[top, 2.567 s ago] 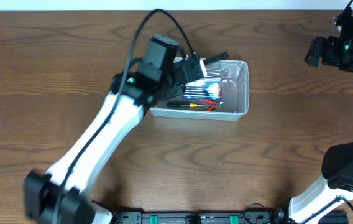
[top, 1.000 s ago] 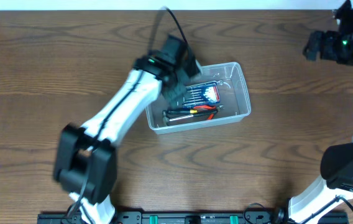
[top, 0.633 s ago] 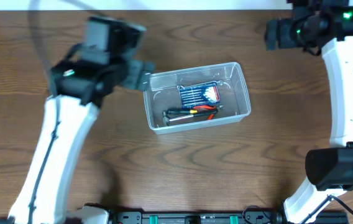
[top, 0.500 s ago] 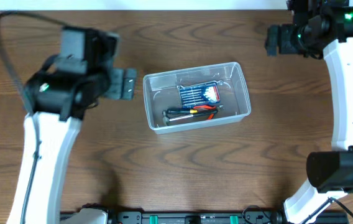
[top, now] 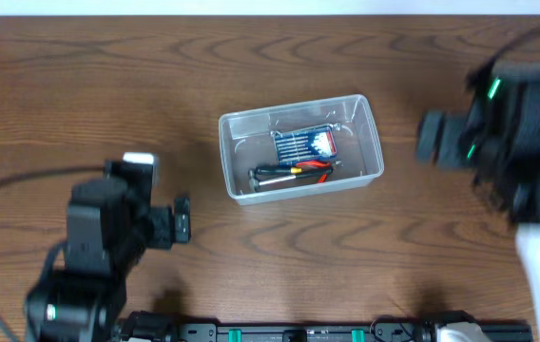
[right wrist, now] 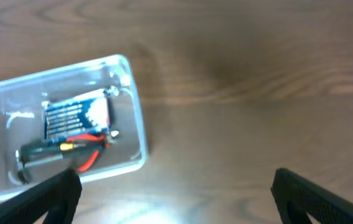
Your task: Pack container
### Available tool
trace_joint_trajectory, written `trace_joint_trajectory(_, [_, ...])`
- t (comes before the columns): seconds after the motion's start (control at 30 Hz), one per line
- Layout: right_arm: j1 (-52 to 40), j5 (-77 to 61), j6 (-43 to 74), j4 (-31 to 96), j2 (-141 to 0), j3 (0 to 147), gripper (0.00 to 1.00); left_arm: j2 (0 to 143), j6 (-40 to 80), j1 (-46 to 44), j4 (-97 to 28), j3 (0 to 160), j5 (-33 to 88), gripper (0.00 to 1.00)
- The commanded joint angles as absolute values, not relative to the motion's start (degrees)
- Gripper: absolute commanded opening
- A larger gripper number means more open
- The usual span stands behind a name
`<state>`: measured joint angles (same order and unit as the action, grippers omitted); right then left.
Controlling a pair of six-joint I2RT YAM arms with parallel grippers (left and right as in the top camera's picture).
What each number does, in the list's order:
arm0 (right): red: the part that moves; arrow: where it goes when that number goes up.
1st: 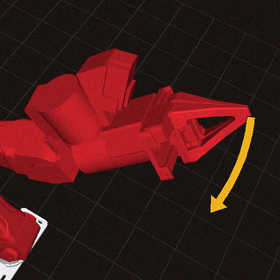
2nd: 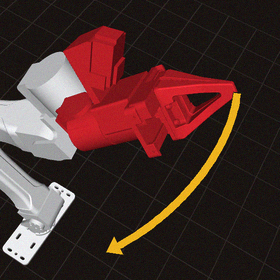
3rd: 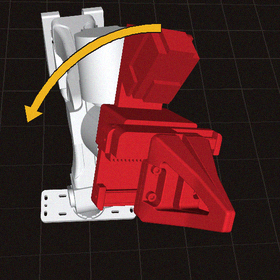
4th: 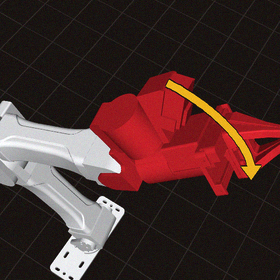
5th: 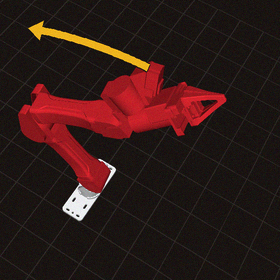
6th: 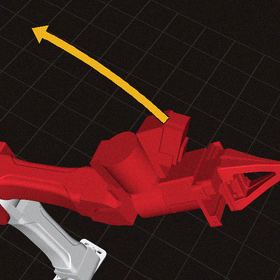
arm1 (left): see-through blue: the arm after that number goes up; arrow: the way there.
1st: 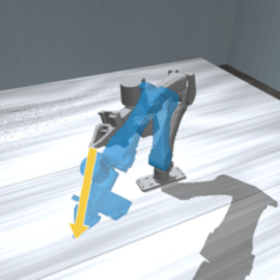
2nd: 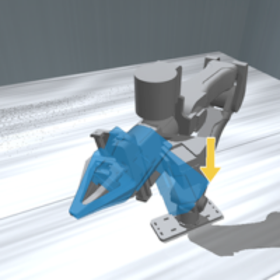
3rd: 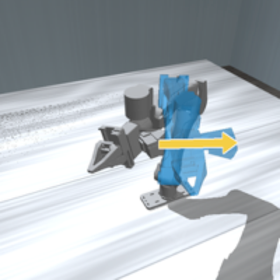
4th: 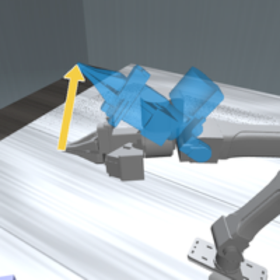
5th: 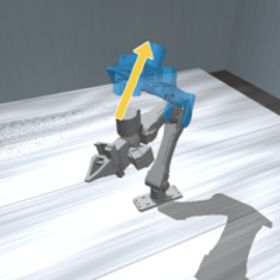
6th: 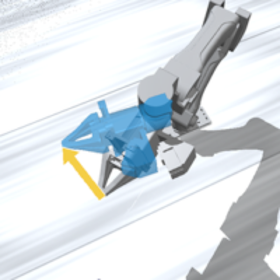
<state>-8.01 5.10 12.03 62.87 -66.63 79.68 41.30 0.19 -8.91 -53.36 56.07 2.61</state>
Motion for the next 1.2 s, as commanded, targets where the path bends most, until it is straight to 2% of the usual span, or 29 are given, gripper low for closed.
trace_joint_trajectory(0.0, [-13.2,11.5,16.7,58.2,-54.3,64.5,0.99,33.3,4.1,-9.1,-50.6,52.5,1.9,0.99])
trace_joint_trajectory(0.2, [-16.5,14.3,16.7,55.2,-36.3,47.5,0.99,24.8,6.2,-9.1,-51.4,50.5,-7.9,0.98])
trace_joint_trajectory(0.37, [-16.5,14.3,16.7,57.8,-29.3,42.4,0.99,24.6,6.1,-9.1,-51.5,50.5,-8.0,0.98])
trace_joint_trajectory(0.63, [-16.5,14.3,16.7,66.3,-28.8,41.8,0.99,24.6,6.1,-9.1,-51.6,50.5,-8.0,0.99])
trace_joint_trajectory(1.17, [-14.7,14.4,16.6,66.3,-27.0,41.8,0.99,24.6,6.1,-9.1,-51.6,50.5,-8.0,0.98])
